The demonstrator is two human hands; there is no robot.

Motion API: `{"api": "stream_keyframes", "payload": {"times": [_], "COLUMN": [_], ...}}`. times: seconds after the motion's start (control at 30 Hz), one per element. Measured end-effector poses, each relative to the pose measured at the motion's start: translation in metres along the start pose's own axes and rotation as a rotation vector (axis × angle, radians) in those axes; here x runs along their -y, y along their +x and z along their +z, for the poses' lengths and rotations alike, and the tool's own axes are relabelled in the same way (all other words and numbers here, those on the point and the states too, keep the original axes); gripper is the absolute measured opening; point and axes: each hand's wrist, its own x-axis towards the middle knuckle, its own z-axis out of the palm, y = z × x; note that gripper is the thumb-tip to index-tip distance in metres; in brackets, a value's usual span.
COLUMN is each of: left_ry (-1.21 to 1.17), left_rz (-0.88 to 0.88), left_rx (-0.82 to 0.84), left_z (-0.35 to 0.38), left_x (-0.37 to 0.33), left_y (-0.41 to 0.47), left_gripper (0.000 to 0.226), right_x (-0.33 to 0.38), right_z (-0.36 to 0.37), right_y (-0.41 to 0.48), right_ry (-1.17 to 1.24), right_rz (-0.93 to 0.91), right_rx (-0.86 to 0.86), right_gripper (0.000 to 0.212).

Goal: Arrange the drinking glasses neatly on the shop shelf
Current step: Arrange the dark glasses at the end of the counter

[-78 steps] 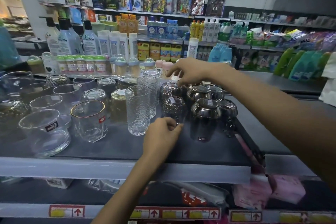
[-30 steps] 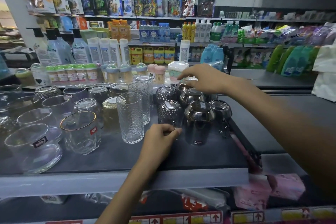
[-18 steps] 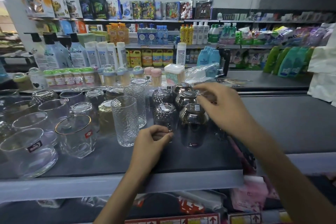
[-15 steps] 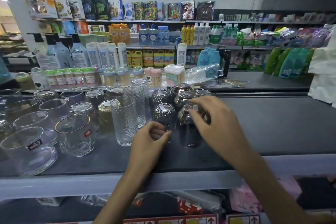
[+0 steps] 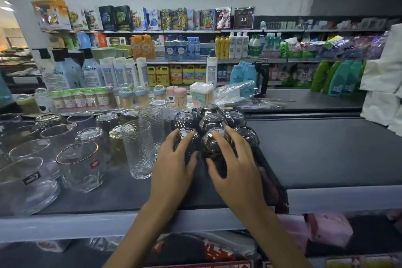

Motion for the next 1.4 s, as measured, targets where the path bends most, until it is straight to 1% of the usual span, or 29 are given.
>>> {"api": "stream_keyframes", "payload": {"times": [0.13, 0.23, 0.37, 0.43, 0.5, 0.57, 0.6, 0.67, 0.7, 0.77, 0.87, 0.93, 1.03, 1.17, 1.3, 1.4], "left_ry": [0.015, 0.032, 0.039, 0.036, 0.019, -0.01, -0.004, 0.047, 0.077, 0.144, 0.22, 0.26, 0.312, 0.321, 0.227, 0.147], "left_rz": [0.02, 0.047, 0.055, 0.051, 0.057, 0.08, 0.094, 0.103, 0.092, 0.054, -0.02, -0.05, -0.079, -0.073, -0.088, -0.109], "left_rx": [-0.022, -0.03, -0.021, -0.033, -0.084, -0.135, -0.147, -0.119, -0.065, 0.097, 0.321, 0.417, 0.487, 0.516, 0.453, 0.394], "left_z": [0.001, 0.003, 0.005, 0.003, -0.001, -0.01, -0.016, -0.029, -0.032, -0.031, -0.016, -0.006, 0.0, 0.006, 0.005, -0.005], "left_x": [0.0, -0.001, 0.002, 0.0, -0.003, -0.008, -0.012, -0.019, -0.022, -0.025, -0.025, -0.021, -0.017, -0.011, -0.01, -0.019], "left_y": [-0.003, -0.005, -0.006, -0.005, -0.003, 0.003, 0.008, 0.025, 0.036, 0.063, 0.098, 0.113, 0.124, 0.125, 0.122, 0.113], "left_gripper": [0.054, 0.055, 0.053, 0.05, 0.043, 0.036, 0.034, 0.032, 0.033, 0.035, 0.039, 0.041, 0.045, 0.041, 0.036, 0.042], "right_x": [-0.003, -0.005, -0.006, -0.005, -0.003, -0.002, -0.002, -0.006, -0.009, -0.015, -0.019, -0.02, -0.022, -0.026, -0.023, -0.021], "right_z": [0.005, 0.006, 0.009, 0.007, 0.002, -0.012, -0.02, -0.035, -0.039, -0.039, -0.031, -0.028, -0.027, -0.024, -0.023, -0.023], "right_y": [-0.004, -0.006, -0.006, -0.006, -0.004, 0.007, 0.017, 0.046, 0.062, 0.095, 0.124, 0.129, 0.128, 0.124, 0.121, 0.12], "right_ry": [0.044, 0.087, 0.097, 0.115, 0.206, 0.301, 0.305, 0.239, 0.187, 0.092, 0.018, -0.01, -0.028, 0.002, 0.0, 0.021], "right_rz": [0.003, 0.04, 0.06, 0.052, 0.074, 0.081, 0.06, 0.012, -0.002, -0.015, -0.024, -0.014, 0.001, -0.007, -0.002, 0.009], "right_rx": [0.015, -0.03, -0.028, -0.034, -0.063, -0.105, -0.114, -0.065, -0.006, 0.176, 0.468, 0.576, 0.591, 0.562, 0.555, 0.539], "right_gripper": [0.07, 0.069, 0.068, 0.066, 0.062, 0.056, 0.051, 0.041, 0.039, 0.04, 0.044, 0.041, 0.041, 0.042, 0.042, 0.037]}}
